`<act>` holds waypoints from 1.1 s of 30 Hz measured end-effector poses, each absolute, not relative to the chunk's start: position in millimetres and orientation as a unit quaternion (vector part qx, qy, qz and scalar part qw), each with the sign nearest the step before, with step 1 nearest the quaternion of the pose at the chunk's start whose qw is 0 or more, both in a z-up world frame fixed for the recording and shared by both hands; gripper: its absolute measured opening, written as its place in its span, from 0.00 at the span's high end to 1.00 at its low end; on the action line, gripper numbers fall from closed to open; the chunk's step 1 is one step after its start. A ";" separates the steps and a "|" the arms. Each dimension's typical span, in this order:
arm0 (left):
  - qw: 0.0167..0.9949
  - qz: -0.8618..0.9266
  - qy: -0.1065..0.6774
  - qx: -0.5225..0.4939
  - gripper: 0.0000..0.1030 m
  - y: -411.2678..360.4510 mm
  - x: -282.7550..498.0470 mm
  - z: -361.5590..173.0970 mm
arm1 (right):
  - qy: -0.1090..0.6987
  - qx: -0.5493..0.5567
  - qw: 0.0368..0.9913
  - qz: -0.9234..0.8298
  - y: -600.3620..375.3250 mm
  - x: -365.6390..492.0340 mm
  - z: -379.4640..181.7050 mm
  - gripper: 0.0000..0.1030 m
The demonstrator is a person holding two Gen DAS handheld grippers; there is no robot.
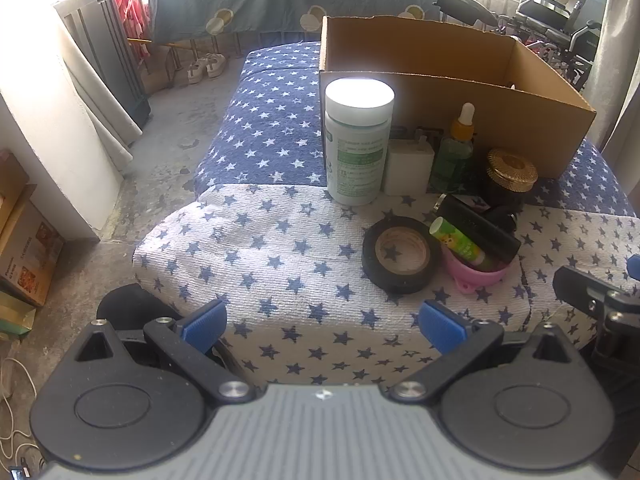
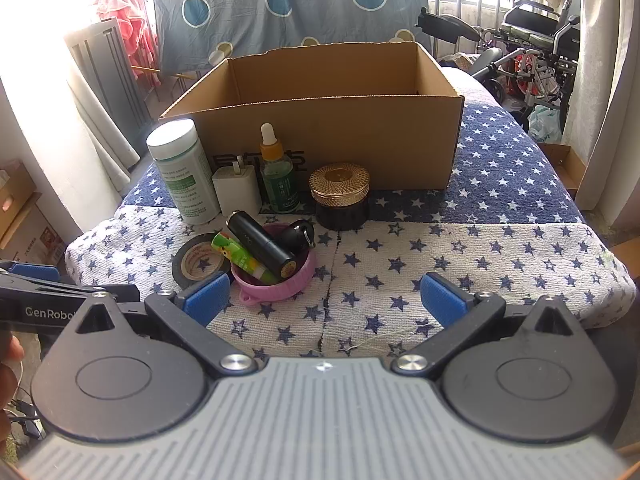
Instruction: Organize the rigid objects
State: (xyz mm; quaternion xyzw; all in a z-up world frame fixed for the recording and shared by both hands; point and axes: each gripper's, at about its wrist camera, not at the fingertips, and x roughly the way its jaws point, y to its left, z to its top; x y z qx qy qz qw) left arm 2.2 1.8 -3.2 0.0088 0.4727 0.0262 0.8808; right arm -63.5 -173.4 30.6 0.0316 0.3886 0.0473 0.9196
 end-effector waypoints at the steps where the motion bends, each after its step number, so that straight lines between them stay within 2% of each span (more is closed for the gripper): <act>1: 0.881 0.026 0.473 0.009 0.00 1.4 2.5 -3.1 | 0.388 0.031 0.920 0.047 -173.3 -63.6 30.7 0.01; 26: 0.879 0.025 0.477 0.015 0.00 0.3 7.4 -2.5 | 0.385 0.038 0.921 0.051 -174.5 -58.6 31.1 0.01; 33: 0.893 -0.024 0.449 0.009 0.00 -2.4 9.9 3.2 | 0.374 0.078 0.922 0.071 -189.4 -51.5 28.1 0.01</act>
